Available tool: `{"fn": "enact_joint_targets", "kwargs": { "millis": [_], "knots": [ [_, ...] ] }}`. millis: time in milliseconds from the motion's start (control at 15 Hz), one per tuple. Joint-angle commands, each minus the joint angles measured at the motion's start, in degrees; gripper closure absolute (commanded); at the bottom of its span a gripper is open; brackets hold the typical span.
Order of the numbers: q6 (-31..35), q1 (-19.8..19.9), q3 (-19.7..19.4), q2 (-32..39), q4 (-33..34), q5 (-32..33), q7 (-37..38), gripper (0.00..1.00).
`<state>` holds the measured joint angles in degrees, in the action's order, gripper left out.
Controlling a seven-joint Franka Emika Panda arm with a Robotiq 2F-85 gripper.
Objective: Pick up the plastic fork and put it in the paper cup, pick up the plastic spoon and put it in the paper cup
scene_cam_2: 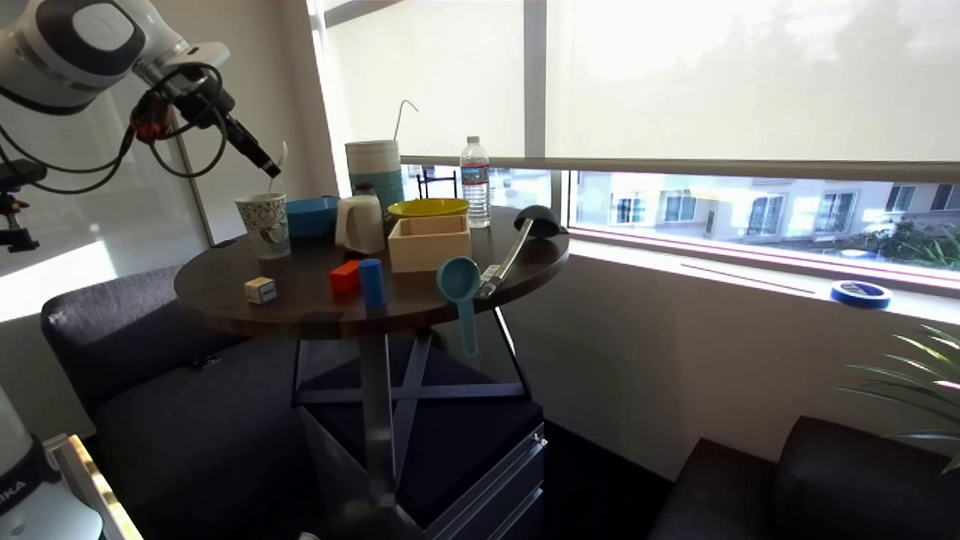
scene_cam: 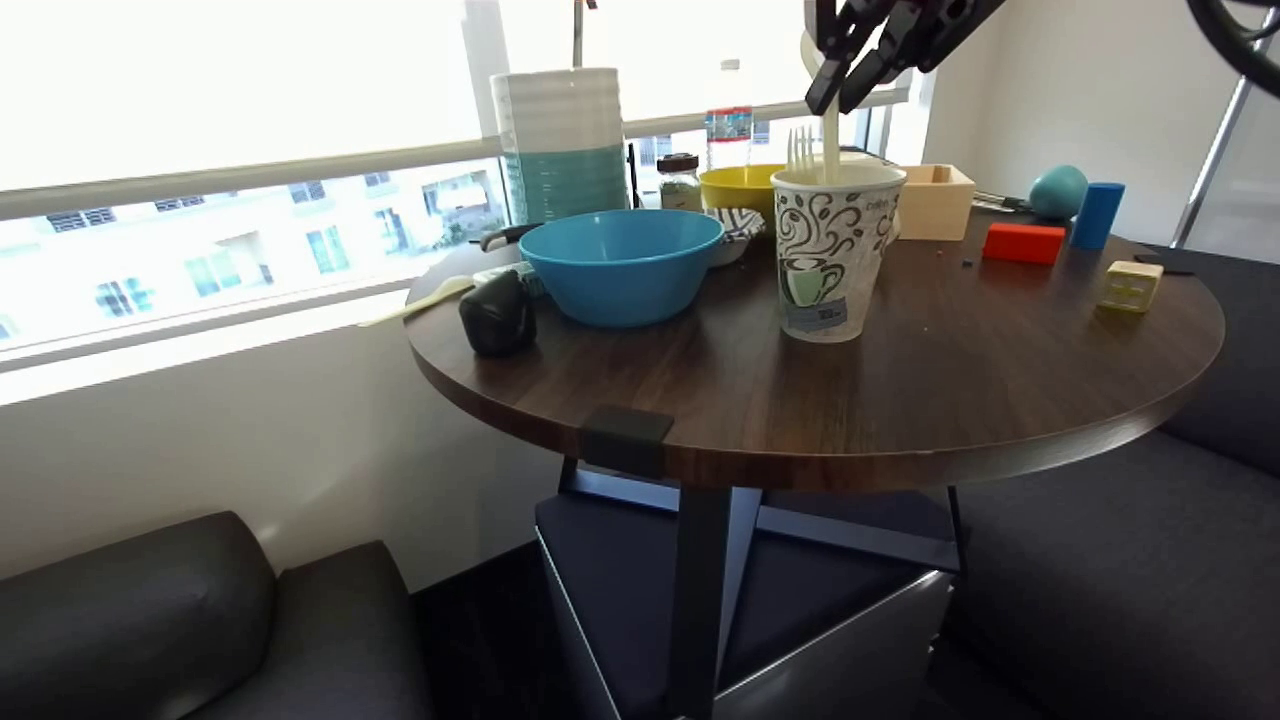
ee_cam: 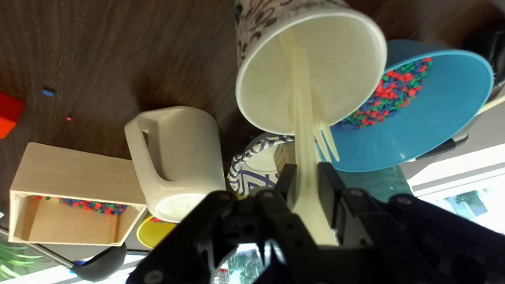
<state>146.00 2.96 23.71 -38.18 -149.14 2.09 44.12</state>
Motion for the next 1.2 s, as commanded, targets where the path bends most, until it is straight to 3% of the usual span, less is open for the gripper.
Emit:
{"fn": "enact_joint_targets", "kwargs": {
  "millis": [0, 67, 533, 667, 1133],
  "knots": [
    [0.46, -0.22, -0.07, 0.69, -0.43, 1.99, -0.79, 0.68],
    [0.67, -0.6, -0.36, 0.62, -0.6, 1.73, -1.08, 0.53],
    [-1.94, -1.01, -1.89, -2.45, 0.27, 0.65, -2.05, 0.05],
    [-6.12, -0.62, -3.35, -4.38, 1.35, -0.37, -1.22, 0.0],
    [-26.57, -6.85, -13.57, -10.5, 6.78, -6.54, -11.86, 0.0]
  ]
}}
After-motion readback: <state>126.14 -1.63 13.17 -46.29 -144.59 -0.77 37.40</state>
